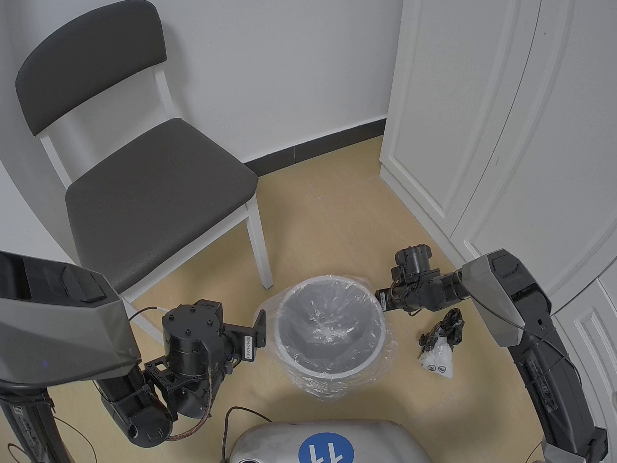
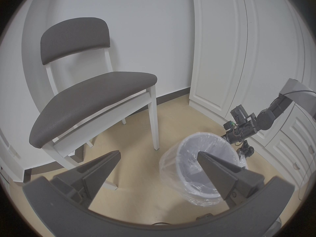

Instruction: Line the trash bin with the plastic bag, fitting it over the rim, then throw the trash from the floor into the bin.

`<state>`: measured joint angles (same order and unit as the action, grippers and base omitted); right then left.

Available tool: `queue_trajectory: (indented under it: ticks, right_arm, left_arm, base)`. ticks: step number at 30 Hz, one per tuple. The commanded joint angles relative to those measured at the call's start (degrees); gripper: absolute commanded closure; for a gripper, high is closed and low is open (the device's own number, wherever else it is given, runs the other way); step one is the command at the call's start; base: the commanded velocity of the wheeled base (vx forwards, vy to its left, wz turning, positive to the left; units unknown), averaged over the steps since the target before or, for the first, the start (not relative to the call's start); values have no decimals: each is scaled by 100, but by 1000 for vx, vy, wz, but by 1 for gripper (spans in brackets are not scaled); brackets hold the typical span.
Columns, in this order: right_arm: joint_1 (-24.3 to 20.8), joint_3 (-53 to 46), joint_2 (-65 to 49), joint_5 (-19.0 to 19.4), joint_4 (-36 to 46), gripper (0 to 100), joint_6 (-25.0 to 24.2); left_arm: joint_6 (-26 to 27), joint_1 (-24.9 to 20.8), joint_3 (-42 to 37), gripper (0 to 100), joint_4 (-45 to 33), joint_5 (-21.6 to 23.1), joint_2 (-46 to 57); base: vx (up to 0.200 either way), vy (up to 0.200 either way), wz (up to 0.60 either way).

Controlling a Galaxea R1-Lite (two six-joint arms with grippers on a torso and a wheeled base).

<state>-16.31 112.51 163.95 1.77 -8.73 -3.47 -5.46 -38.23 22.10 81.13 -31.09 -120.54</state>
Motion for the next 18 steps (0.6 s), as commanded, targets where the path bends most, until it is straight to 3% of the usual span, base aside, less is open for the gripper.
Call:
queue_trajectory:
  ticks: [1, 12, 18]
  right_arm:
    - [-56, 52, 155, -19, 3, 0, 13]
    - [-4, -379, -197, -54, 3, 0, 119]
    - [286, -967, -707, 87, -103, 0, 594]
  left_arm:
    - [1, 0, -48, 0, 26, -3, -128]
    - [-8, 96, -48, 0, 52, 235, -321]
    - [45, 351, -118, 0, 430, 489, -655]
  base:
    - [0, 0, 0]
    - [0, 0, 0]
    - [0, 0, 0]
